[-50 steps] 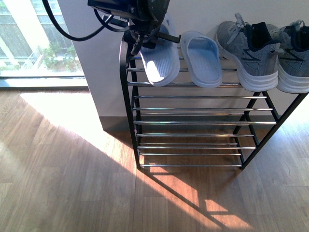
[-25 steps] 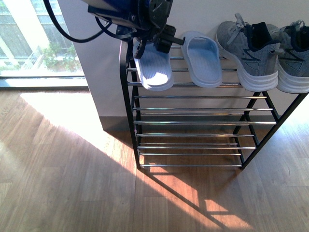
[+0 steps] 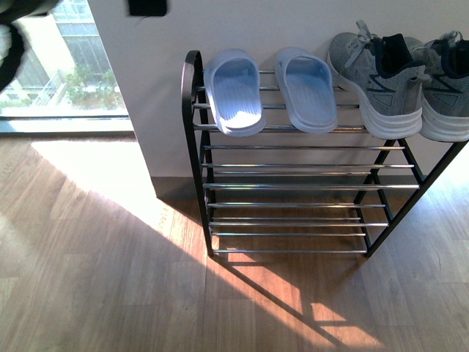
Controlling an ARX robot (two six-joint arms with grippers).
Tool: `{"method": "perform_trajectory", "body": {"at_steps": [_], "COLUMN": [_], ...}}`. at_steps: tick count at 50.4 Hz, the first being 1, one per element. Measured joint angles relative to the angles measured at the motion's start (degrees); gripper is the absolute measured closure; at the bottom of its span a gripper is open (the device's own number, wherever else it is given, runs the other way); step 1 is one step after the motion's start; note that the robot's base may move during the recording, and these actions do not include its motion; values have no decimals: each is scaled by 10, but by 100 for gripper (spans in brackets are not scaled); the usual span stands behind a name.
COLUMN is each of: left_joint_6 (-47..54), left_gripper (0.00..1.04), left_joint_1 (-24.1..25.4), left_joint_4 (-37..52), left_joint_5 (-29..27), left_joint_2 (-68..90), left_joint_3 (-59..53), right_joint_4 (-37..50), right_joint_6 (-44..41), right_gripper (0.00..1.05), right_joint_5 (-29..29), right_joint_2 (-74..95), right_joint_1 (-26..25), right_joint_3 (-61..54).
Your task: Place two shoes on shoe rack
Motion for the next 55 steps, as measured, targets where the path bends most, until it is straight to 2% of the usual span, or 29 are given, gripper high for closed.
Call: {"method": "perform_trajectory", "body": {"at_steps": [5, 9, 13, 15, 21, 27, 33, 53, 55], "left_joint_6": [-41, -47, 16, 35, 58, 63, 66, 68, 68], "left_gripper": [9, 10, 28, 37, 60, 76, 104, 104, 104], "left_joint_1": [12, 19, 47, 63, 105, 128, 161, 219, 238], "left_joint_4": [38, 49, 235, 281, 272, 249, 198, 53, 32], "left_joint_5": [-21, -17, 97, 124, 162, 183, 218, 274, 307], "left_joint_2": [-100, -109, -106, -126, -200, -241, -322, -505, -528], "left_joint_3": [-162, -213, -272, -295, -340, -364, -393, -428, -431], "right_joint_4": [0, 0, 0, 0, 0, 0, 0, 0, 0], "right_joint_6": [0, 0, 0, 0, 0, 0, 0, 0, 0], "right_gripper": [9, 9, 9, 9, 9, 9, 9, 9, 9], "right_joint_5": [0, 0, 0, 0, 0, 0, 0, 0, 0], "right_joint_2": [0, 0, 0, 0, 0, 0, 0, 0, 0], "right_joint_1": [0, 0, 0, 0, 0, 0, 0, 0, 0], "right_joint_3": [0, 0, 0, 0, 0, 0, 0, 0, 0]}}
